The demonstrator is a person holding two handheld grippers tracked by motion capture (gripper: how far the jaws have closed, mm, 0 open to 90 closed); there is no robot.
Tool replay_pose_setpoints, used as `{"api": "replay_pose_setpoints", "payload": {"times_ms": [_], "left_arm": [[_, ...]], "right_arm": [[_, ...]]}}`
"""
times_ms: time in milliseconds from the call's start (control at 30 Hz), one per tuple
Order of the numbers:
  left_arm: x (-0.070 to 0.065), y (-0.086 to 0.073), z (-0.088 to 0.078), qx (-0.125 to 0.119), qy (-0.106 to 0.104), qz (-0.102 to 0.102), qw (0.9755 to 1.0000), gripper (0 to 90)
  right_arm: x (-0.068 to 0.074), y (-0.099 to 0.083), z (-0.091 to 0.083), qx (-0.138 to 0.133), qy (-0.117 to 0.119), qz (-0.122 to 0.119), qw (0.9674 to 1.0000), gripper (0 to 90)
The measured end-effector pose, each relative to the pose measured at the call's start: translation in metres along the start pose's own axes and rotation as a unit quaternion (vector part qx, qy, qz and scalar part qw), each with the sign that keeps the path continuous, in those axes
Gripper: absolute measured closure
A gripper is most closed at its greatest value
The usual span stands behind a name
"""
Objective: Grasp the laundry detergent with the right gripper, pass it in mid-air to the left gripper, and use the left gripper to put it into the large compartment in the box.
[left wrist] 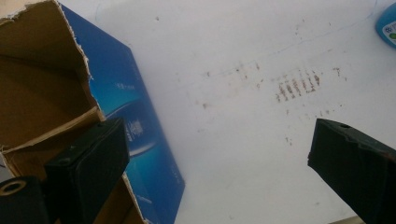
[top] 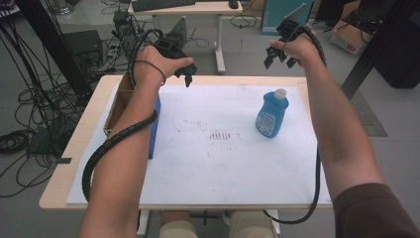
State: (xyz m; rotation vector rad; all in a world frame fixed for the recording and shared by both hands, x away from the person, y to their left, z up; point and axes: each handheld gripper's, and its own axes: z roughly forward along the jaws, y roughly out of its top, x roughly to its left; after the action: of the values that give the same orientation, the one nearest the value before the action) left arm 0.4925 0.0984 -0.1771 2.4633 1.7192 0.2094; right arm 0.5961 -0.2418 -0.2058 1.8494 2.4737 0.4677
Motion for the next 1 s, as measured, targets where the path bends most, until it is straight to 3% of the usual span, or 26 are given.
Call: {"api": "replay_pose_setpoints", "payload": {"times_ms": [733, 1000], "left_arm": [[-0.004, 0.000, -0.011, -0.012, 0.000, 0.001, 0.9999, 5.6], [-0.006, -0.003, -0.015, -0.013, 0.002, 0.005, 0.9999, 5.5]], "right_arm": [[-0.002, -0.005, -0.003, 0.003, 0.003, -0.001, 1.0000, 8.2], [-0.011, -0.022, -0.015, -0.009, 0.015, -0.006, 0.9998, 8.2]]}}
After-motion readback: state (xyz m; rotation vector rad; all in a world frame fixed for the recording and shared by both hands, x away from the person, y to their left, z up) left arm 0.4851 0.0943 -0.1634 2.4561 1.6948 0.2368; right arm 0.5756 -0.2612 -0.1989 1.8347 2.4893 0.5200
